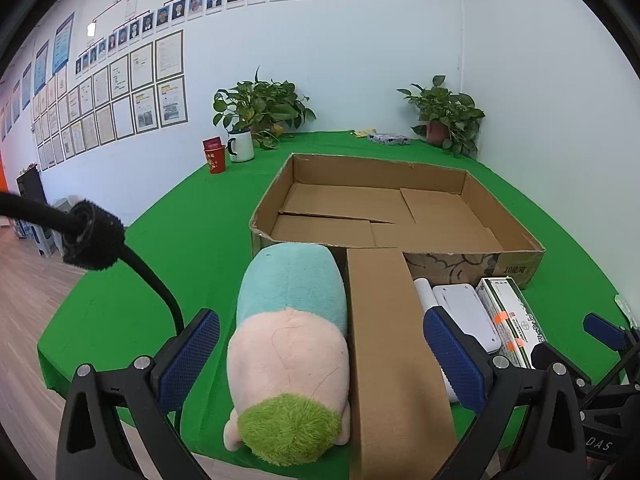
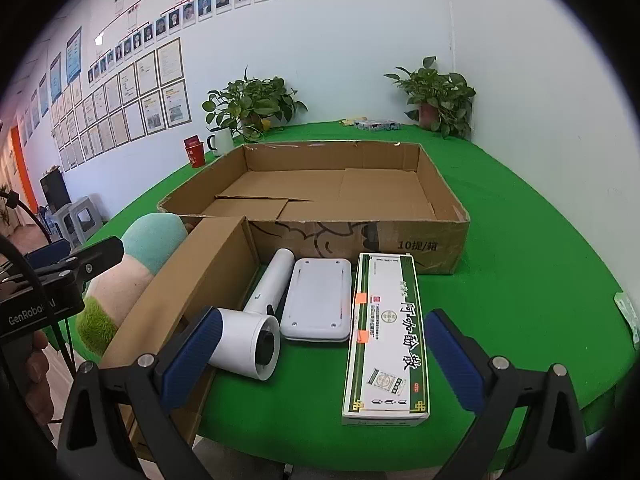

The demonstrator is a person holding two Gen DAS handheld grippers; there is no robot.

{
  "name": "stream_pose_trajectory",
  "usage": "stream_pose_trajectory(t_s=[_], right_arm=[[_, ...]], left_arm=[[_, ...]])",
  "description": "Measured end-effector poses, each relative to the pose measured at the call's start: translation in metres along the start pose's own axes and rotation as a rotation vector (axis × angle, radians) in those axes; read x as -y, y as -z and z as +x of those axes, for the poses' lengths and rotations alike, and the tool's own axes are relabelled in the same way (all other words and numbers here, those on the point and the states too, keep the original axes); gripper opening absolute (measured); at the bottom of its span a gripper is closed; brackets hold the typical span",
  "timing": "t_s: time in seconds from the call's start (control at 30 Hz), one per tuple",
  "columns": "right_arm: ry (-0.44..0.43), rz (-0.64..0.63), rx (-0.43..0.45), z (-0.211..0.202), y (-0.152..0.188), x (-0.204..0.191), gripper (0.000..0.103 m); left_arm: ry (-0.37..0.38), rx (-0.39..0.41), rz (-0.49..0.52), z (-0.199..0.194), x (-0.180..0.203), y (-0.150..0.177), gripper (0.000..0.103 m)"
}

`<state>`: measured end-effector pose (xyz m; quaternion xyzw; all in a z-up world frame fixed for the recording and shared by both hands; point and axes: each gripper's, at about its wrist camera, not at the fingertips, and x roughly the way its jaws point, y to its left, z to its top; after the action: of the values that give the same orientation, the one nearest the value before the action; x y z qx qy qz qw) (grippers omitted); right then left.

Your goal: Organize objects

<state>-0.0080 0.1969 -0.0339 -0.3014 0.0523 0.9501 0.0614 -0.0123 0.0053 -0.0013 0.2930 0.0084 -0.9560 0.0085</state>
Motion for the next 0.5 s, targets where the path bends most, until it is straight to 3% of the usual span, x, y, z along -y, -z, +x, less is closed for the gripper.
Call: stream_pose_trajectory(t_s=[0.5], right_arm=[[0.034, -0.055, -0.025, 0.0071, -0.001, -0.009, 0.101]], left_arm=[[0.009, -0.065, -0.018, 0.0059, -0.0035, 0.0003, 0.103]])
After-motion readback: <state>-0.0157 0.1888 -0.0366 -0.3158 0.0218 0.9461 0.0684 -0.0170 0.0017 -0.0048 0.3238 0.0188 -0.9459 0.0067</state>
